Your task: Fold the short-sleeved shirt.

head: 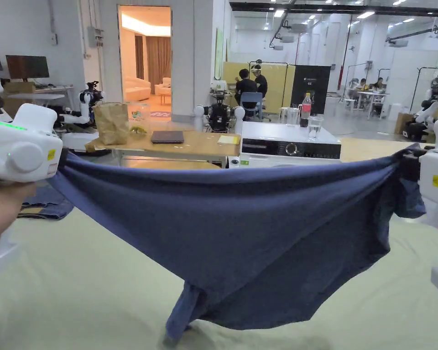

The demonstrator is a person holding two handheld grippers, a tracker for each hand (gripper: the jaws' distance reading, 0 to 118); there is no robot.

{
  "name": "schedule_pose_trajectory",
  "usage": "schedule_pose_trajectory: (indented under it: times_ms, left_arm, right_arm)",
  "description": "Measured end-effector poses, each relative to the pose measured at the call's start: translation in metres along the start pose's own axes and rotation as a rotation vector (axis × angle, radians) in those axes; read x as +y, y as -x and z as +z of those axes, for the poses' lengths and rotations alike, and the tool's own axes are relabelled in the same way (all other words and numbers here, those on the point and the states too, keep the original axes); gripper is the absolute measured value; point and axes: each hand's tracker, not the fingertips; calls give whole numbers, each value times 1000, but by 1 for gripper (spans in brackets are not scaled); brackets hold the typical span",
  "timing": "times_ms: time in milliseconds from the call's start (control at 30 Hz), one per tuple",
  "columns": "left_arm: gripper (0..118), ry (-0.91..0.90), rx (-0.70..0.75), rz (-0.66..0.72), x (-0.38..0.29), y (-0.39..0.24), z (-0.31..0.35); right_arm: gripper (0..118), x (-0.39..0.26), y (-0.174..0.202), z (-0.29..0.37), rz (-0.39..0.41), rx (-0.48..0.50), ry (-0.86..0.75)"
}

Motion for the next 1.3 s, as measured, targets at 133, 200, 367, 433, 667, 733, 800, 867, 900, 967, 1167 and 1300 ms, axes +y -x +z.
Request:
schedule_pose_trajectory:
  times_ms: [133,200,367,433,667,733,800,867,900,967,1167,1300]
  left_arm:
    - [0,-68,44,30,48,3,-6]
    - [0,-93,60,40,67,6,-8]
    - [0,-136,76,71,95,9,-11]
    - [0,-134,76,72,93,5,-15]
    - [0,-12,45,70,14,-21,-69]
    - [0,9,31,79,-9,-26,-76]
    - [0,29,9,70,-28,-30,-75]
    - [0,41,-17,55,-44,-30,-65]
    - [0,51,-34,58,-52,-28,-57]
    - [0,72,-91,71,-73,-26,-41]
    - [0,139,-175,132,-171,-24,42]
    - [0,293,-199,154,-267,-24,76]
  right_arm:
    - [4,42,1,-10,15,-24,-83]
    - [4,60,0,-14,11,-42,-116]
    - [4,83,-2,-23,-1,-44,-150]
    - [4,79,2,-29,15,-50,-153]
    - [4,4,14,-65,14,-59,-26]
    - [4,-21,16,-67,22,-77,-26]
    - [4,-39,14,-61,18,-79,-11]
    - [4,-54,9,-48,4,-70,14]
    - [4,-61,6,-40,5,-67,20]
    - [4,-76,2,-16,11,-61,30]
    - [4,-153,0,68,63,-16,114]
    - [4,-234,16,119,121,-6,267]
